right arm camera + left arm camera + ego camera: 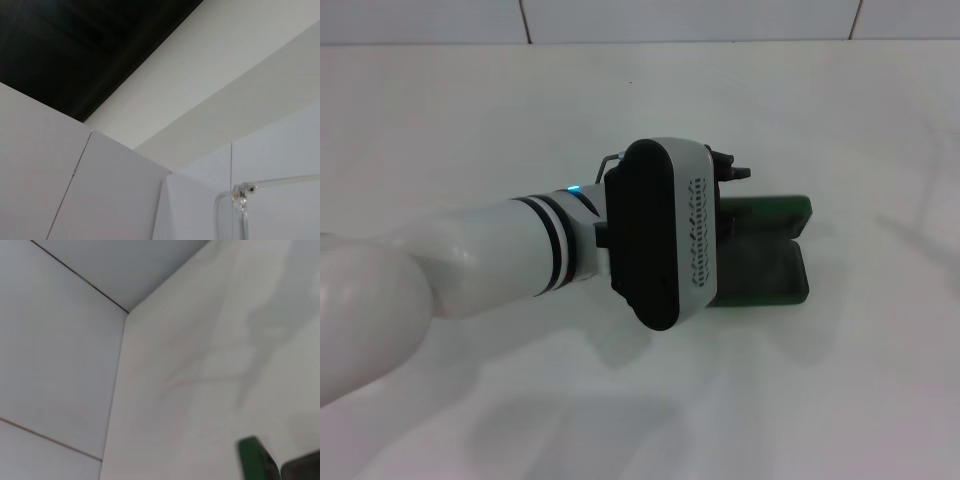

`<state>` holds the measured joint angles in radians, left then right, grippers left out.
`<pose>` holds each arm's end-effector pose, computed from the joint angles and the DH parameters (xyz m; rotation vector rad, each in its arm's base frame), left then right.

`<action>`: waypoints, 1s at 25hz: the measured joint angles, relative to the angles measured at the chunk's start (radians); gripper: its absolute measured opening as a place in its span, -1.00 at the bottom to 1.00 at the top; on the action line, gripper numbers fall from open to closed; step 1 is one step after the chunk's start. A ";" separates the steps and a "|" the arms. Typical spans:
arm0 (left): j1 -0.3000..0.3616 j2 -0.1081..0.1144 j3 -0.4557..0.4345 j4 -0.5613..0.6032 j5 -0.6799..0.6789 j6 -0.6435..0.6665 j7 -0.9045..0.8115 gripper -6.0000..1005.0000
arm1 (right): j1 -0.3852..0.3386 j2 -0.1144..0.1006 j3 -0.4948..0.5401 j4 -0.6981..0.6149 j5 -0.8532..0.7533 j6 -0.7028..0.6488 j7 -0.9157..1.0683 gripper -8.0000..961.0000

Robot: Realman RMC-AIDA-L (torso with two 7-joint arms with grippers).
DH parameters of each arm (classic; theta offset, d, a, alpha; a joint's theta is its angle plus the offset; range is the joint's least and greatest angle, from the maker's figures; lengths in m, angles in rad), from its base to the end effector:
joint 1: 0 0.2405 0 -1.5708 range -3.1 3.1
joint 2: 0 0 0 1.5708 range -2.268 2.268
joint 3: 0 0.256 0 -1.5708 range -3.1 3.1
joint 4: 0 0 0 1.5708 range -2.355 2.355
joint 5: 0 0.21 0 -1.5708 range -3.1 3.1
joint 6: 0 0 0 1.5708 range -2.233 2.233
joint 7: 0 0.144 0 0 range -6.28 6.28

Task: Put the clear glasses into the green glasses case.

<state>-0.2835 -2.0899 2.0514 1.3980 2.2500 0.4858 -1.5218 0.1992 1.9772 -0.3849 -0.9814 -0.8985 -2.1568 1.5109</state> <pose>-0.1289 0.3126 -0.1067 -2.4496 0.6967 0.0435 0.2516 0.1970 0.2305 -1.9105 -0.2416 1.5630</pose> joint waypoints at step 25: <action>0.255 0.003 -0.519 0.530 -0.783 0.415 -0.164 -0.64 | 0.027 -0.026 -0.217 0.063 -0.266 0.004 -0.108 -0.86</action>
<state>-0.0282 -2.0870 1.5327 1.9282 1.4667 0.9006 -1.6863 0.2263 1.9509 -0.6023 -0.9185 -1.1641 -2.1528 1.4034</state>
